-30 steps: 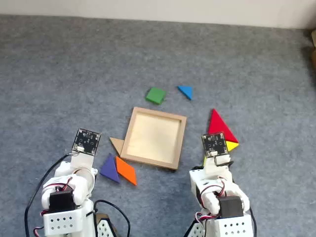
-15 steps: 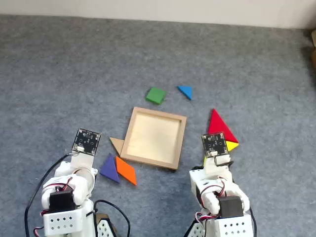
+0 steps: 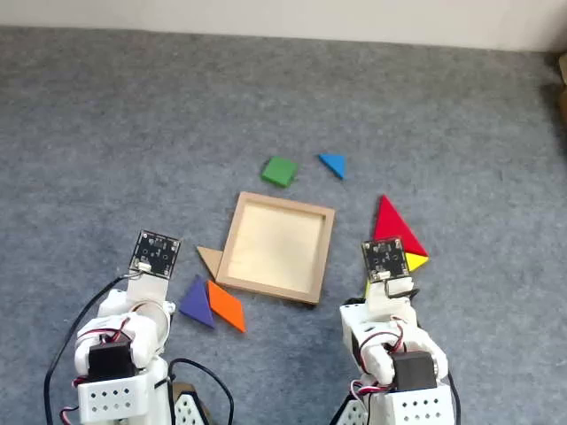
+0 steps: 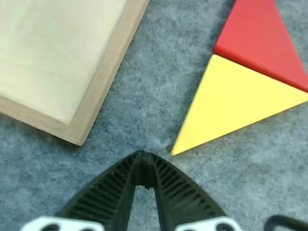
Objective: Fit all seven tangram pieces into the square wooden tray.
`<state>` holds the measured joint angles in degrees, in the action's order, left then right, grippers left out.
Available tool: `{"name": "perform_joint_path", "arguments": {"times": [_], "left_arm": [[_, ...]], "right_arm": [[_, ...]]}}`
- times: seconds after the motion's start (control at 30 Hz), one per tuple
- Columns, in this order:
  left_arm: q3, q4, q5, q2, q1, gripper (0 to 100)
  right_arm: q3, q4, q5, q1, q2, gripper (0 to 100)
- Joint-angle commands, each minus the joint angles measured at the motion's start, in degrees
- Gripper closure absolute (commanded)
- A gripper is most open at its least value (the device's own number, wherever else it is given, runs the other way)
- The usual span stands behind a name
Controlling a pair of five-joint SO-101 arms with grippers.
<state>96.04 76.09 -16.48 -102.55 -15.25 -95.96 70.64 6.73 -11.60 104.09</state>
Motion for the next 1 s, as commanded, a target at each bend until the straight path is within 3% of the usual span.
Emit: {"name": "perform_joint_path", "arguments": {"times": [0.0, 0.17, 0.3, 0.4, 0.57, 0.97], "left_arm": [[1.19, 0.53, -0.53, -1.71, -0.92, 100], [1.19, 0.53, -0.53, -1.71, -0.92, 100], [1.19, 0.53, -0.53, -1.71, -0.92, 100], [1.19, 0.53, -0.53, -1.71, -0.92, 100], [1.19, 0.53, -0.53, -1.71, -0.92, 100], [1.19, 0.53, -0.53, -1.71, -0.92, 100]], "right_arm": [[-7.96, -0.13, -0.62, 0.22, 0.57, 99.5], [-7.96, 0.48, -0.35, -0.75, 0.4, 99.5], [-7.16, -0.22, 0.09, 3.21, 0.66, 99.5], [1.27, -3.82, 1.32, 7.16, 0.04, 99.5], [15.87, -0.48, -2.64, 8.75, -1.19, 99.5], [43.3, 3.3, -6.07, 8.66, -43.74, 95.9]]}}
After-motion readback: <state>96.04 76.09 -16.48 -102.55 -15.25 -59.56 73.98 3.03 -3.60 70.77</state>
